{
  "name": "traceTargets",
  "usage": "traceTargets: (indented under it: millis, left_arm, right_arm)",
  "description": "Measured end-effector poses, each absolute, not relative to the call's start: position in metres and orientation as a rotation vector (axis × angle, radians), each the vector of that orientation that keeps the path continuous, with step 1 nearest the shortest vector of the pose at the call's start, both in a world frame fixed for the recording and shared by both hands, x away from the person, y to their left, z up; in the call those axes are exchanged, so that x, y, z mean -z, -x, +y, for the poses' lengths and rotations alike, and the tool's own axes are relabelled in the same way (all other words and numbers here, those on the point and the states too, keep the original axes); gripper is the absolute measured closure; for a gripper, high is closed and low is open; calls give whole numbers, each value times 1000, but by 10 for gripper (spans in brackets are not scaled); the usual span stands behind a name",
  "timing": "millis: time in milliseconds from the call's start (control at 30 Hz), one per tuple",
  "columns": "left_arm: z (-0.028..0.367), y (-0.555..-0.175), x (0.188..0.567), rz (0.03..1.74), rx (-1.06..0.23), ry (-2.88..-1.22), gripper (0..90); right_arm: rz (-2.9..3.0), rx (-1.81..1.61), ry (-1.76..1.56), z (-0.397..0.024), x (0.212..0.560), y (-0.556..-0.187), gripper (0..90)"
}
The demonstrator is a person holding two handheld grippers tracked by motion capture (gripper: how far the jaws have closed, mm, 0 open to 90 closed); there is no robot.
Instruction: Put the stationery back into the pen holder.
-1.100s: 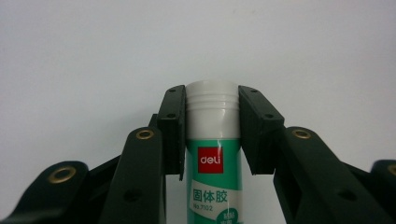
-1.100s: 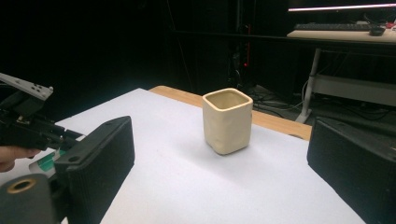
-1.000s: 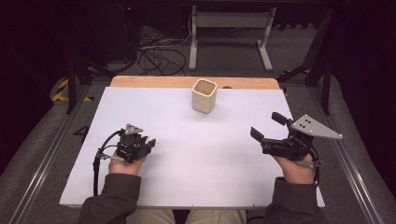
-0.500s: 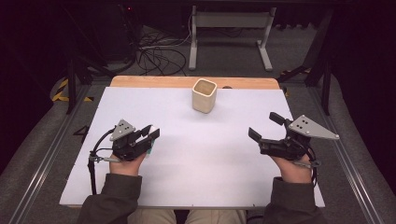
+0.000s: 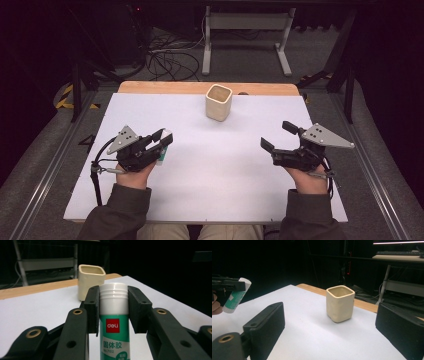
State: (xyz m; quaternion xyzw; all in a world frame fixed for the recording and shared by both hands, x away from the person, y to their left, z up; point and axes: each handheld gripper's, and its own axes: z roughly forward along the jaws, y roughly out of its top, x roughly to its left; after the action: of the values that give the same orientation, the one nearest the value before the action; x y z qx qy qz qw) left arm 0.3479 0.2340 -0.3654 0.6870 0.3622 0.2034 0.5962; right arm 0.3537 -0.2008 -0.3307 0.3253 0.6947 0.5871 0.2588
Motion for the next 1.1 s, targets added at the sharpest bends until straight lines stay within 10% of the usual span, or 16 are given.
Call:
traceTargets:
  millis: [1100]
  left_arm:
    - [227, -341, 357, 551, -312, -1455, 652]
  right_arm:
    - [2079, -1953, -749, -112, 363, -366, 330]
